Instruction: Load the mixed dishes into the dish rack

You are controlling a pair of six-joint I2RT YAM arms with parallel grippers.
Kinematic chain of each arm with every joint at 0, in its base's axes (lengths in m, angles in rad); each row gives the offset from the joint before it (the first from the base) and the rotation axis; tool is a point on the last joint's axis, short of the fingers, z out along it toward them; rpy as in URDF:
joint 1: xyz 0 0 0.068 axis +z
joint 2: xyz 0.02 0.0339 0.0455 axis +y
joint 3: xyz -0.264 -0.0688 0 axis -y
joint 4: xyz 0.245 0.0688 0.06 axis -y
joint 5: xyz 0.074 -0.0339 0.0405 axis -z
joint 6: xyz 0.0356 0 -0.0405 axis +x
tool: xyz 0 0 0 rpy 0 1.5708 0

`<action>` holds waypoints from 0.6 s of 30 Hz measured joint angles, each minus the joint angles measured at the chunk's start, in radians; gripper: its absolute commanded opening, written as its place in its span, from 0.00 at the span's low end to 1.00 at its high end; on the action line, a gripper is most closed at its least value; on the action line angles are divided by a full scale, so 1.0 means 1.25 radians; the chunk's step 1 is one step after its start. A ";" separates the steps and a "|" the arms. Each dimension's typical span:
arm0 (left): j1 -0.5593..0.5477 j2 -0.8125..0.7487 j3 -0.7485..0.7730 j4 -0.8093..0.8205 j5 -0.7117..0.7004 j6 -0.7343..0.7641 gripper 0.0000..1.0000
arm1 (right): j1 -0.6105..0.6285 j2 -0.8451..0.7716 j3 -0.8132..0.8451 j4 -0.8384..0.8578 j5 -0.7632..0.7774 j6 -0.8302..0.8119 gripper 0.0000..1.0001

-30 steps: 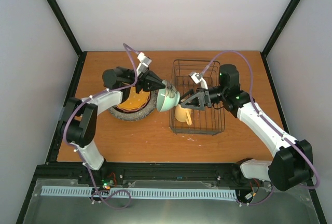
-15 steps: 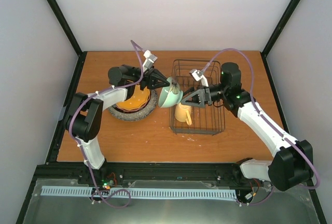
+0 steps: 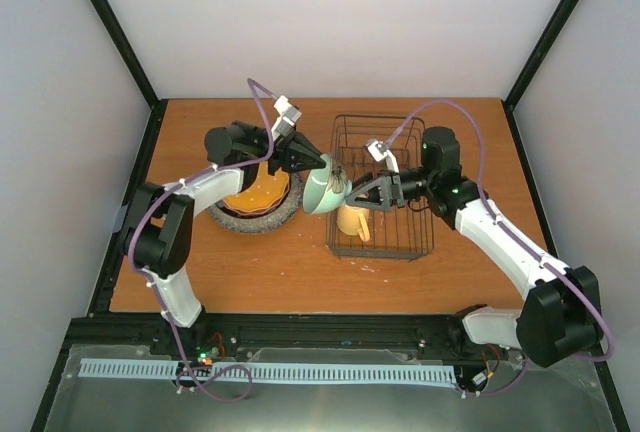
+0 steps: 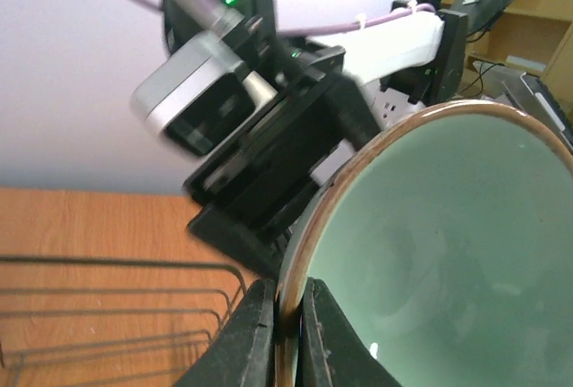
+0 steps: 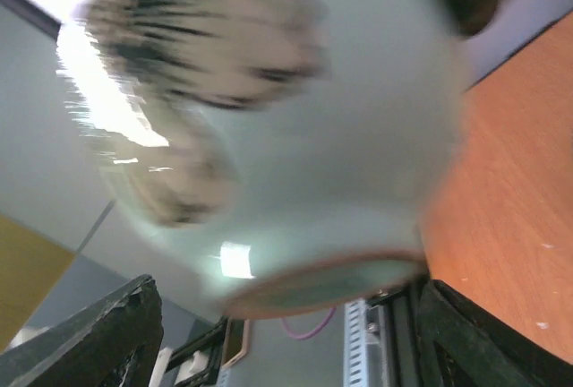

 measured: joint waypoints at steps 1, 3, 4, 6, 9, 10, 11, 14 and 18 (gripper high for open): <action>0.000 -0.010 -0.002 -0.005 0.000 0.023 0.01 | 0.000 -0.002 0.000 -0.014 0.009 -0.012 0.78; -0.005 -0.044 -0.006 -0.017 -0.010 0.060 0.01 | -0.001 -0.002 0.001 -0.059 0.031 -0.051 0.79; -0.005 -0.062 -0.007 -0.021 -0.005 0.080 0.01 | -0.002 -0.002 0.002 -0.081 0.030 -0.069 0.80; -0.003 -0.096 -0.007 -0.060 -0.003 0.129 0.01 | -0.002 -0.010 0.004 -0.114 0.030 -0.098 0.81; -0.001 -0.169 -0.004 -0.300 -0.033 0.309 0.01 | -0.023 -0.027 0.004 -0.151 0.061 -0.116 0.82; -0.002 -0.201 0.011 -0.419 -0.060 0.406 0.01 | -0.031 -0.031 0.004 -0.167 0.080 -0.122 0.83; -0.002 -0.221 0.027 -0.501 -0.079 0.471 0.01 | -0.038 -0.038 0.004 -0.185 0.100 -0.127 0.84; -0.002 -0.265 0.067 -0.665 -0.121 0.608 0.01 | -0.044 -0.076 0.003 -0.217 0.161 -0.136 0.88; -0.002 -0.279 0.072 -0.789 -0.181 0.712 0.01 | -0.044 -0.137 0.000 -0.211 0.191 -0.123 0.88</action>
